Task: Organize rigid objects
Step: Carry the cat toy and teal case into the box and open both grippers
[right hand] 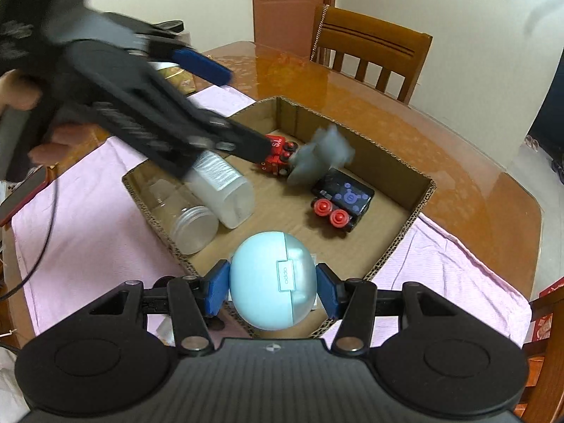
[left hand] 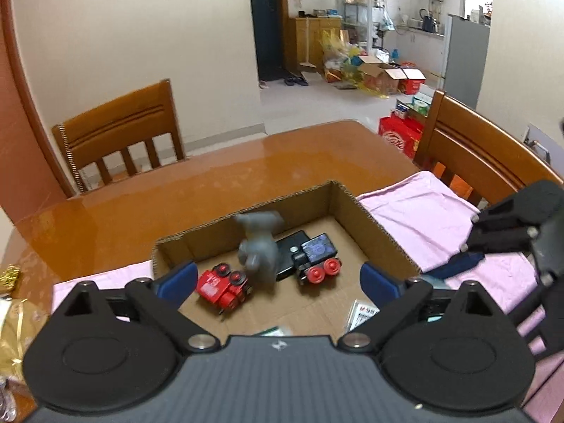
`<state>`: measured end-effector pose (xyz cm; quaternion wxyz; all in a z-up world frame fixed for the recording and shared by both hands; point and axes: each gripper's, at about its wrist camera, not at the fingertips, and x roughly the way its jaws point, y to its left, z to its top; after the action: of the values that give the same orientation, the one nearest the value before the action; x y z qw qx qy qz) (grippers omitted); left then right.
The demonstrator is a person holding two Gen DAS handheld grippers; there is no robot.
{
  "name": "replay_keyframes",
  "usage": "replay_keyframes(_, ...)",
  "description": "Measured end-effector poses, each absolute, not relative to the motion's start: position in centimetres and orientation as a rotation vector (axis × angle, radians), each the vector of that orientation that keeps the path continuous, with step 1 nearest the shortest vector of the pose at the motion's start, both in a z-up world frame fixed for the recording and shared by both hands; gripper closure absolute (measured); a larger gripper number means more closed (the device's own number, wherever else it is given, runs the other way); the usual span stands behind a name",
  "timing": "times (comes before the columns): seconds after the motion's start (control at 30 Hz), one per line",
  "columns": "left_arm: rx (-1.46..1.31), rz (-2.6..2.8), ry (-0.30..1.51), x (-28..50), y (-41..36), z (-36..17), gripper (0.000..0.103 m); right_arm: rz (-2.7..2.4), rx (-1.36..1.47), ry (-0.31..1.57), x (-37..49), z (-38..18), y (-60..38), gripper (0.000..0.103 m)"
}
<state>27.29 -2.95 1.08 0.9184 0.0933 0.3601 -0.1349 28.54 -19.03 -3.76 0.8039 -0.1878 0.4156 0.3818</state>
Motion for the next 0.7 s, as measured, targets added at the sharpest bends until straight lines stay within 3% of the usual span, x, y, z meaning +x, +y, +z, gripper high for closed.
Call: replay_keyframes(0.7,0.075,-0.031,0.801,18.5,3.2,0.2,0.003,0.774,-0.426,0.891,33.7,-5.5,-13.5,0.045)
